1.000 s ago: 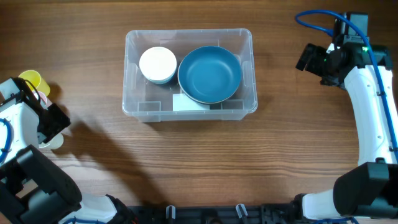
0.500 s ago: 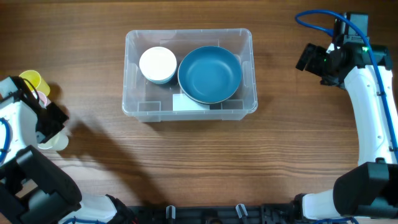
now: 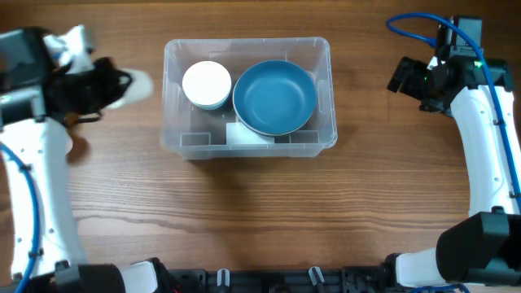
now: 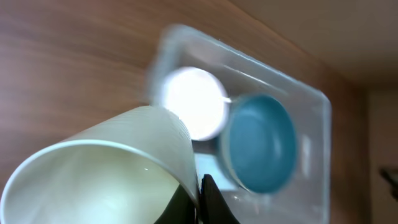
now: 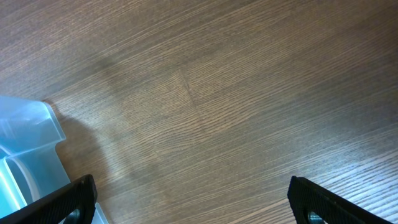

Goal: Pack container
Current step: 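Carry the pale green cup into the bin and release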

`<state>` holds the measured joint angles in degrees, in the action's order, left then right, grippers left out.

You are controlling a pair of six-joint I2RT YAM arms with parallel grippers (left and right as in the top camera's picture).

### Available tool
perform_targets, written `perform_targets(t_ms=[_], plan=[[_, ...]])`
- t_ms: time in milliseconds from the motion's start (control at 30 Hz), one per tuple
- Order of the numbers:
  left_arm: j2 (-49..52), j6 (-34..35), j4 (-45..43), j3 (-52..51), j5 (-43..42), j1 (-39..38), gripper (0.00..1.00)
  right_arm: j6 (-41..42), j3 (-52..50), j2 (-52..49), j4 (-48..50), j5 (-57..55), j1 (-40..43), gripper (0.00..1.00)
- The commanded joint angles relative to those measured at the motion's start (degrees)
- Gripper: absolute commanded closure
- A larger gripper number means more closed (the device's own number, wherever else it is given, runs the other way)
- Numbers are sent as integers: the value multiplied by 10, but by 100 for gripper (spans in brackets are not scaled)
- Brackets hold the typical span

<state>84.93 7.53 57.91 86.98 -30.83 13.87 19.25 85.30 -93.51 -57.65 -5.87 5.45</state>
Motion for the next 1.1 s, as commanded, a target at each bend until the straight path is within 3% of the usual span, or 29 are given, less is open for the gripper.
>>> perform_targets(t_ms=[0,67,333,767,1067], plan=[[-17,-31,-6,8,82,-110,96,3,3,10,2,-7,-1,0],[-12,-32,-7,7,166,-175,96,3,3,10,2,-8,-1,0],[36,-42,-6,-12,293,-323,96,3,3,10,2,-7,-1,0],[116,-41,-83,-99,294,-348,96,3,3,10,2,-7,-1,0],[164,-41,-106,-102,294,-358,96,3,3,10,2,-7,-1,1]])
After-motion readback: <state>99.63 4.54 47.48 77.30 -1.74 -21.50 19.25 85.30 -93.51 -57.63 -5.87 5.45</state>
